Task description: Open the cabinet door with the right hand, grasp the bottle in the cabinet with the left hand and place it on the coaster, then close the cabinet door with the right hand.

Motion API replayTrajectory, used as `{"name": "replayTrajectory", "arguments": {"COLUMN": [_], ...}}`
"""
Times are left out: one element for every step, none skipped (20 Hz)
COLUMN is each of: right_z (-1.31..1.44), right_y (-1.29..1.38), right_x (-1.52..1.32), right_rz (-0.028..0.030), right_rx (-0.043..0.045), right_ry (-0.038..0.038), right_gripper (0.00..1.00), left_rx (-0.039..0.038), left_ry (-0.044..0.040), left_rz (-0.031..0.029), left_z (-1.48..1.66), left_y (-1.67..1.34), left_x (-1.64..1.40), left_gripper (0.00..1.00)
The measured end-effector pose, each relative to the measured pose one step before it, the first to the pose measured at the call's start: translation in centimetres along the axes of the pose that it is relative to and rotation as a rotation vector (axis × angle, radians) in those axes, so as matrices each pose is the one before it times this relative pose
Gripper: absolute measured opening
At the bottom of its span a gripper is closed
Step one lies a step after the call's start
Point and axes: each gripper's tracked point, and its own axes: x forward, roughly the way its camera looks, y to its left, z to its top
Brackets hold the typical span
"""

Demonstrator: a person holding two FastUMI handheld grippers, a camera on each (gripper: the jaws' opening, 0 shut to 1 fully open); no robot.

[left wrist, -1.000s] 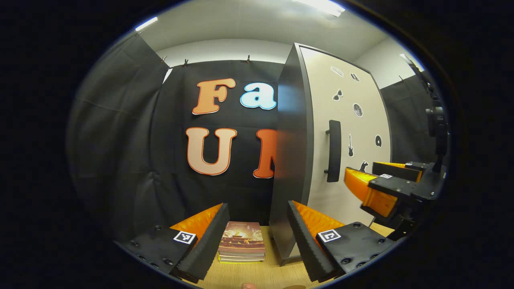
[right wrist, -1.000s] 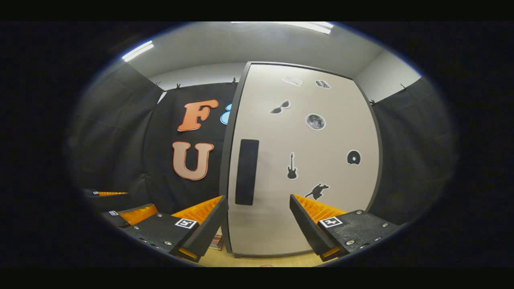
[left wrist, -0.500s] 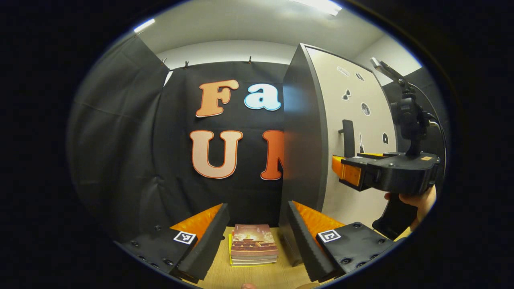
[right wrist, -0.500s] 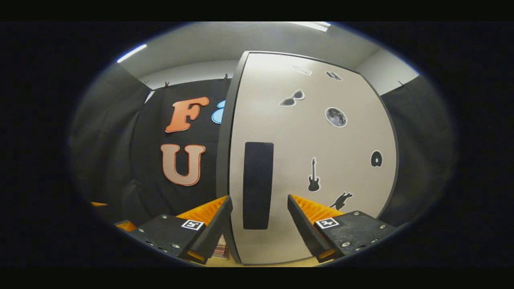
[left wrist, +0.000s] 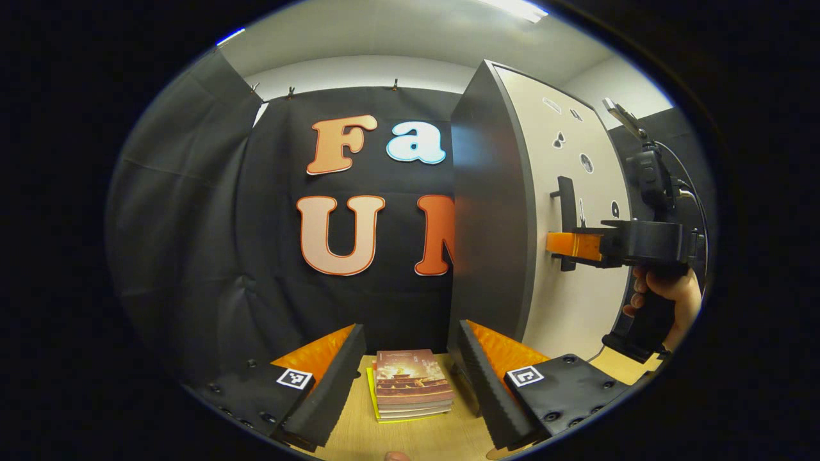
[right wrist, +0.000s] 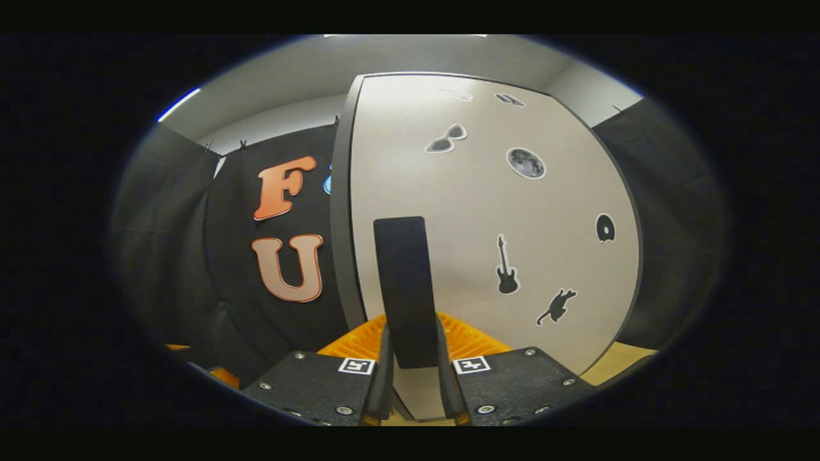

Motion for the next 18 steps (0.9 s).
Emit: {"name": "replayTrajectory", "arguments": {"right_z": [0.061, 0.01, 0.043, -0.092, 0.133, 0.082, 0.173, 0.158, 0.389, 0.232, 0.227, 0.123, 0.074, 0.086, 0.035, 0.105, 0.064, 0.212], "right_y": [-0.081, -0.039, 0.029, -0.012, -0.011, -0.013, 0.035, 0.069, -0.143, -0.239, -0.379, -0.477, -0.907, -0.613, -0.804, -0.811, -0.779, -0.604], "right_x": [-0.071, -0.148, -0.089, -0.192, -0.3, -0.538, -0.647, -0.85, -0.775, -1.096, -0.887, -1.213, -1.853, -1.569, -1.65, -1.462, -1.447, -1.364], "right_rz": [-0.00589, 0.00095, 0.0051, 0.00582, 0.00654, 0.00829, 0.00851, 0.00965, 0.01233, 0.0098, 0.01213, 0.01013, 0.00856, 0.00854, 0.00855, 0.00534, 0.00366, 0.00472], "right_rx": [0.00021, 0.00455, 0.00528, 0.00173, -0.00223, -0.0025, 0.00032, 0.00257, 0.00286, 0.00118, 0.00028, 0.00034, -0.00292, -0.0026, -0.00751, -0.00689, -0.0019, 0.00045], "right_ry": [-0.00187, 0.00031, -0.00035, 0.0042, -0.00031, -0.00019, -0.00053, -0.00022, -0.00411, -0.00227, 0.00017, -0.00014, 0.00158, 0.00016, 0.00215, 0.00547, 0.00284, 0.00356], "right_gripper": [0.28, 0.22, 0.2, 0.18, 0.18, 0.16, 0.13, 0.15, 0.15, 0.17, 0.18, 0.15, 0.17, 0.15, 0.15, 0.15, 0.13, 0.15], "left_rx": [0.00119, 0.00139, 0.0, 0.00086, 0.0027, 0.00426, 0.0032, -0.00186, -0.00561, -0.00758, -0.00487, -0.00431, -0.00809, -0.00777, -0.00643, -0.00753, -0.00744, -0.00461], "left_ry": [-0.00537, 0.00344, 0.00415, 0.00407, 0.00088, -0.00069, 0.00279, -0.00027, -0.00312, -0.00241, 0.00435, 0.00553, 0.00186, 0.00232, 0.00201, -0.00101, -0.00314, -0.00323], "left_rz": [0.01129, 0.00734, 0.00316, 0.00181, 0.00449, 0.00762, 0.01165, 0.00775, 0.00849, 0.00726, 0.00624, 0.00397, -0.00211, -0.00015, 0.00338, 0.00496, 0.00343, 0.00331], "left_z": [0.212, -0.076, -0.07, -0.17, 0.038, -0.035, 0.002, 0.081, 0.261, 0.107, 0.018, -0.154, -0.106, -0.078, 0.048, -0.002, 0.042, 0.319], "left_y": [0.27, 0.067, -0.023, -0.144, -0.044, -0.04, -0.016, -0.204, -0.287, -0.284, -0.4, -0.84, -0.459, -0.444, -0.566, -0.626, -0.742, -0.788], "left_x": [-0.231, -0.132, -0.173, 0.179, -0.154, 0.101, -0.141, -0.284, -0.518, -0.329, -0.314, -0.381, -0.345, -0.44, -0.467, -0.523, -0.552, -0.653], "left_gripper": [0.95, 0.95, 0.95, 0.94, 0.94, 0.94, 0.94, 0.94, 0.94, 0.94, 0.94, 0.94, 0.94, 0.95, 0.95, 0.95, 0.95, 0.95]}}
